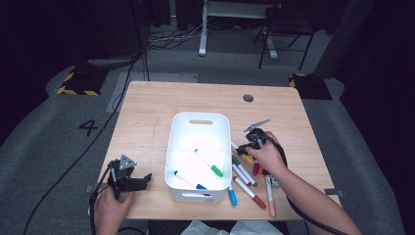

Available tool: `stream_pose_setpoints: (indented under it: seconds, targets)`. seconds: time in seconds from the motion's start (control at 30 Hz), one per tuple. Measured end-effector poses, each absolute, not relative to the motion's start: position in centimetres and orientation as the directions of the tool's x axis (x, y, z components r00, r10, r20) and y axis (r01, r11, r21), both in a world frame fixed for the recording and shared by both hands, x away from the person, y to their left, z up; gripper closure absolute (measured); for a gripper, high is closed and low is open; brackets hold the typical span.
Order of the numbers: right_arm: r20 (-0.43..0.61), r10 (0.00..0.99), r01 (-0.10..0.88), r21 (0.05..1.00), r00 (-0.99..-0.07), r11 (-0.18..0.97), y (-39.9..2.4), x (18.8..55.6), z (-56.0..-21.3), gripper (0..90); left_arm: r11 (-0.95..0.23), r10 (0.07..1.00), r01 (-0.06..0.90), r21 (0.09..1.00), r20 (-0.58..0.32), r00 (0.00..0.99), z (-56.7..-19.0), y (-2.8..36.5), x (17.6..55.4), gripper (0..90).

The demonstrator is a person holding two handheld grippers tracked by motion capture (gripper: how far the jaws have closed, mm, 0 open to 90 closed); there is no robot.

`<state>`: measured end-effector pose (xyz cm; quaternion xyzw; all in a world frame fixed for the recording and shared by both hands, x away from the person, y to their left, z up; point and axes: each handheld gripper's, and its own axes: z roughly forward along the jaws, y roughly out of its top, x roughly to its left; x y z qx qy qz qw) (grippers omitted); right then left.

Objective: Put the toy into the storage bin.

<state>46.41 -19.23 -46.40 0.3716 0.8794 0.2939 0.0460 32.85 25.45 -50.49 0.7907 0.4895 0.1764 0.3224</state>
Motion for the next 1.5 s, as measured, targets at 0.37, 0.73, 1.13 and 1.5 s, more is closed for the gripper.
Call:
stream_pose_setpoints:
  seconds: [0.37, 0.73, 1.13, 1.5]
  targets:
    - [0.123, 0.650, 0.589, 0.570, -0.750, 0.573, -19.5, 45.2, -43.4, 76.9, -0.311, 0.888, 0.663, 0.681, -0.040, 0.458, -50.5, 25.4, 32.8, 11.2]
    - [0.104, 0.607, 0.538, 0.598, -0.788, 0.595, -20.4, 43.9, -40.2, 77.0, -0.330, 0.884, 0.658, 0.677, -0.023, 0.467, -50.4, 25.4, 33.0, 11.0]
    - [0.108, 0.597, 0.521, 0.628, -0.795, 0.579, -21.0, 42.7, -36.6, 76.9, -0.331, 0.880, 0.658, 0.676, -0.030, 0.474, -50.5, 25.1, 33.0, 11.0]
    - [0.098, 0.552, 0.467, 0.665, -0.828, 0.582, -20.4, 41.9, -33.4, 77.0, -0.331, 0.880, 0.658, 0.676, -0.030, 0.474, -50.5, 25.2, 33.0, 11.0]
